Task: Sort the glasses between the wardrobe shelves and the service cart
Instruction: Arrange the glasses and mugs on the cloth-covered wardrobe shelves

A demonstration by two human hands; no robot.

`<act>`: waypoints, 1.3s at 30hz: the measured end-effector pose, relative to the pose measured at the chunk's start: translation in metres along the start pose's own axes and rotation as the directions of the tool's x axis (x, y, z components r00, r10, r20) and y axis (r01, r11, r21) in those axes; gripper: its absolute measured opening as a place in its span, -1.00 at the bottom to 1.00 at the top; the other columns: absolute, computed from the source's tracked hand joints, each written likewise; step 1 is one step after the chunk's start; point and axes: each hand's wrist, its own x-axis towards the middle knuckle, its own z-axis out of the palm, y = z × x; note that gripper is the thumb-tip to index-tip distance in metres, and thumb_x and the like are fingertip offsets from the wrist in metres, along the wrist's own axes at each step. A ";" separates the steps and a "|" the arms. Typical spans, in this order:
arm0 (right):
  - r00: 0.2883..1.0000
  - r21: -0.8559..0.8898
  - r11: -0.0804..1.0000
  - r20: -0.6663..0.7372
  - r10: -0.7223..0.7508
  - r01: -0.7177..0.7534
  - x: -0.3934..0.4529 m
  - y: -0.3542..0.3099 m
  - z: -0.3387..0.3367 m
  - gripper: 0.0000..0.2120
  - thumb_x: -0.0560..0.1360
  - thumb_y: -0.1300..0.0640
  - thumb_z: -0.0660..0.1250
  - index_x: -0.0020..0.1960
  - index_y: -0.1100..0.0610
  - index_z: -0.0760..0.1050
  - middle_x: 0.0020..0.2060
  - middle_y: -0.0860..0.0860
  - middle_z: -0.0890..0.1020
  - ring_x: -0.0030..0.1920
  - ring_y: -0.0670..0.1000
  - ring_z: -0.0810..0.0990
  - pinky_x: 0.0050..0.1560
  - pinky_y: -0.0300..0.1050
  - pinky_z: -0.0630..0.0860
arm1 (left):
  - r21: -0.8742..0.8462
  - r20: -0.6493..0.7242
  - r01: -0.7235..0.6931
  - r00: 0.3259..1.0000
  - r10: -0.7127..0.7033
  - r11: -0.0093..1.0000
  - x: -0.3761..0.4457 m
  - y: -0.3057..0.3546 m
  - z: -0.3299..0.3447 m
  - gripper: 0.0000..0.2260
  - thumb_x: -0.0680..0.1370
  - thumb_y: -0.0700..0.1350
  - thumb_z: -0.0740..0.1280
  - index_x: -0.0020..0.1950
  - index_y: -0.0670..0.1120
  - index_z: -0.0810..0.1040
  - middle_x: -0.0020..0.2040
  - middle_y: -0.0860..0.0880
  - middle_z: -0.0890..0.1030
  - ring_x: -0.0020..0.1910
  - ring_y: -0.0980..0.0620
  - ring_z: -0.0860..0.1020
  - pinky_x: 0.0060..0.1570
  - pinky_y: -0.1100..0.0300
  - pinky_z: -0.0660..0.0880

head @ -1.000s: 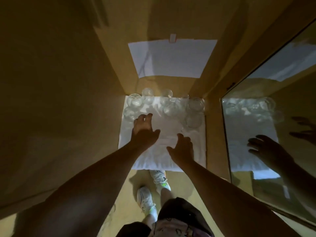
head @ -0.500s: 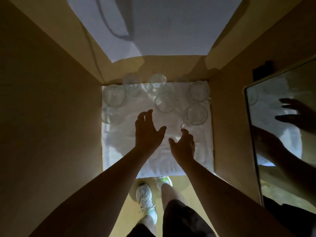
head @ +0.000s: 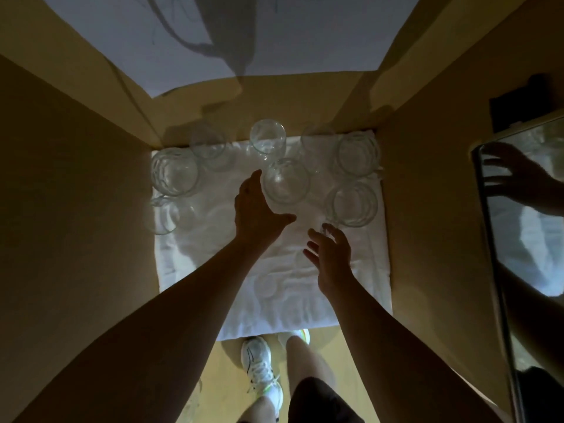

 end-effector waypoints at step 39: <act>0.953 -0.391 0.869 0.134 -0.272 0.303 -0.165 -0.005 -0.071 -0.71 0.44 0.06 0.58 -0.23 0.19 0.53 -0.41 0.09 0.55 -0.34 0.04 0.56 -0.08 0.14 0.70 | -0.054 -0.244 -0.167 0.958 0.149 0.984 -0.180 0.010 -0.123 -0.16 0.17 0.15 0.68 0.30 -0.04 0.35 0.15 -0.04 0.62 0.10 -0.12 0.60 -0.04 0.15 0.43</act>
